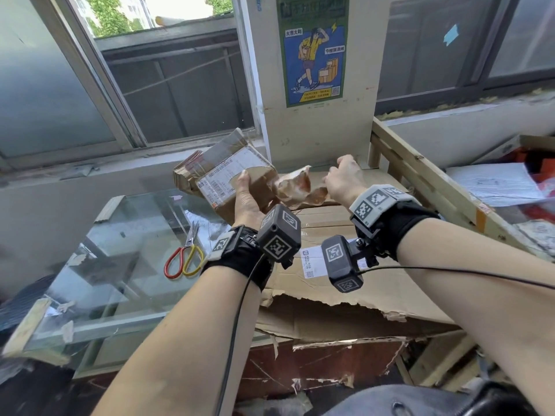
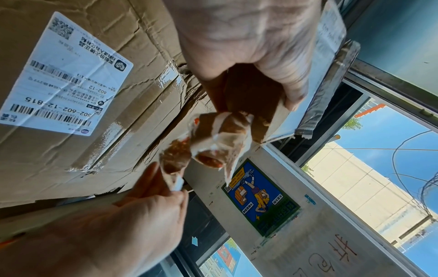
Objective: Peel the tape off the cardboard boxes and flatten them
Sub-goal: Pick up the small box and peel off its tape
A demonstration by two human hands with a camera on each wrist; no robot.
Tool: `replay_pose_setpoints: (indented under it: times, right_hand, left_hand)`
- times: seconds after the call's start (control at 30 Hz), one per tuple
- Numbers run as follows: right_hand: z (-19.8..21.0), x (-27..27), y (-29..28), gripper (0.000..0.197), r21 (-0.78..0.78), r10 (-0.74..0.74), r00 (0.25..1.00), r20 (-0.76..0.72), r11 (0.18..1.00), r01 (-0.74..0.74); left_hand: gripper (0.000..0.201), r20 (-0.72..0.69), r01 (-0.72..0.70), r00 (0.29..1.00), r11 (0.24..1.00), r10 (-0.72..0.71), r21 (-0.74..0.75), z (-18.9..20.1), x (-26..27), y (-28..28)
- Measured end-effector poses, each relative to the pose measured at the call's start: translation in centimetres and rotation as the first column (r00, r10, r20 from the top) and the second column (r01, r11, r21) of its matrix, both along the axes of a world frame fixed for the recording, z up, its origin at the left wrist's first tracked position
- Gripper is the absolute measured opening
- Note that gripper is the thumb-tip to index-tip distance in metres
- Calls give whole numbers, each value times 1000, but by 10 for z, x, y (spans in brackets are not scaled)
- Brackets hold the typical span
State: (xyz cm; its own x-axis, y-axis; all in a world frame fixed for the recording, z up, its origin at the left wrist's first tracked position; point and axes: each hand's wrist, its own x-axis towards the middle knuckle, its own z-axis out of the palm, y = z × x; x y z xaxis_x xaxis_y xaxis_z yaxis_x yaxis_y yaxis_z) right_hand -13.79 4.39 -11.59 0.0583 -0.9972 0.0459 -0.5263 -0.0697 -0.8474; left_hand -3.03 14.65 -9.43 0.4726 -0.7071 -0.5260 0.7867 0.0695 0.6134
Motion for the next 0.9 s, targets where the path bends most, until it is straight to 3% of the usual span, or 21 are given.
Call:
replay_pose_setpoints:
  times: [0.13, 0.23, 0.47, 0.6, 0.67, 0.73, 0.8, 0.9]
  right_hand:
    - [-9, -12, -1, 23, 1, -32, 978, -207, 999, 33]
    - [-15, -19, -2, 13, 37, 2, 979, -204, 999, 6]
    - [-15, -21, -2, 50, 2, 10, 899, -437, 1000, -10]
    - [-13, -24, -2, 37, -23, -68, 938, -340, 998, 64]
    - [-9, -23, 0, 41, -110, -111, 959, -263, 990, 84]
    - [-3, -17, 8, 40, -294, -50, 981, -188, 956, -8]
    - [3, -7, 19, 36, -449, 152, 974, -166, 868, -212]
    - [10, 8, 37, 34, -469, 403, 884, -238, 749, -468]
  left_hand:
    - [41, -16, -47, 999, 999, 47, 3, -1, 6, -2]
    - [43, -16, -60, 998, 998, 60, 30, -1, 8, -4]
    - [44, 28, -91, 996, 992, 89, 89, -1, 7, -4]
    - [47, 60, -78, 996, 986, 70, 148, 5, 5, 4]
    - [47, 80, -57, 996, 985, 44, 165, 7, 0, 8]
    - [44, 90, -47, 995, 989, 35, 138, 6, -2, 7]
    - [40, 89, -71, 994, 991, 61, 115, 2, -1, 4]
    - [36, 93, -91, 992, 993, 83, 79, -2, -3, -3]
